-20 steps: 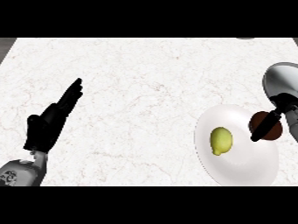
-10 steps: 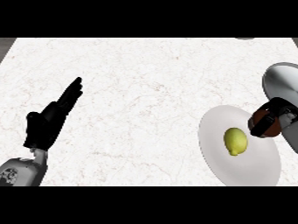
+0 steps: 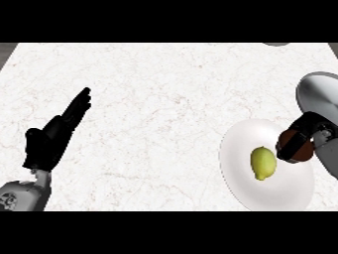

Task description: Pick the cupcake from the plate and place it in the pan

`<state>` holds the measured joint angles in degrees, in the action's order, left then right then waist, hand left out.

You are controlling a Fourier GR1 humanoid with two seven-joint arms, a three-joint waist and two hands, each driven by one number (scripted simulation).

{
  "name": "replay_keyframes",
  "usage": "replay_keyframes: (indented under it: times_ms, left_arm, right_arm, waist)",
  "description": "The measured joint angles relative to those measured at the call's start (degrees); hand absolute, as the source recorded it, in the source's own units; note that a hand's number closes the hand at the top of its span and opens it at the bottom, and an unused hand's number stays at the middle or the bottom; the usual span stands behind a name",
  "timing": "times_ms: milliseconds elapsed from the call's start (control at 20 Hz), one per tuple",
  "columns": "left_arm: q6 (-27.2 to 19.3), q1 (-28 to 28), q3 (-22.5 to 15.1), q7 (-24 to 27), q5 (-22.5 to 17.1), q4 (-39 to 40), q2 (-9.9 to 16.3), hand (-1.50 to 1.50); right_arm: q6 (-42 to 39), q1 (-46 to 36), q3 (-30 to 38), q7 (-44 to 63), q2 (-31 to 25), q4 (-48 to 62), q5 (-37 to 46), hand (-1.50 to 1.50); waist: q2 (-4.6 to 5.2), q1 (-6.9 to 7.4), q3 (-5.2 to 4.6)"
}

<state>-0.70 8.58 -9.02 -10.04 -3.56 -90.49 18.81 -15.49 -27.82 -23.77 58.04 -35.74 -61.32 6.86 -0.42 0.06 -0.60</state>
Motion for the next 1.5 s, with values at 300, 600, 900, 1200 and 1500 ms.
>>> replay_keyframes:
  times_ms: [300,600,900,1200,1500]
  left_arm:
    - [0.91,-0.41,1.11,-1.09,0.7,-0.83,-0.81,0.0]
    - [0.81,-0.87,1.45,-1.92,0.78,-1.23,-0.97,0.0]
    - [0.68,-2.06,1.67,-1.21,1.12,-1.0,-1.15,0.0]
    - [1.53,-1.13,2.35,-0.96,1.17,-0.25,-1.41,0.0]
    - [1.37,-1.1,1.83,-1.16,2.28,-1.01,-2.62,0.0]
  right_arm:
    - [1.18,1.19,0.97,0.97,-0.03,-7.52,5.04,1.5]
    - [9.39,0.95,-4.88,-2.7,3.32,-22.44,15.59,1.5]
    - [16.58,-0.23,-8.9,-0.77,2.38,-37.33,30.72,1.5]
    - [19.62,3.65,-8.54,1.56,3.49,-47.85,42.66,1.5]
    - [25.53,9.85,-0.6,-1.06,4.38,-49.11,45.32,1.5]
  waist:
    - [0.2,-0.19,0.44]
    - [-0.3,-0.93,0.52]
    - [-0.54,-1.58,0.51]
    - [-0.04,-1.09,0.55]
    - [0.27,-0.61,0.62]
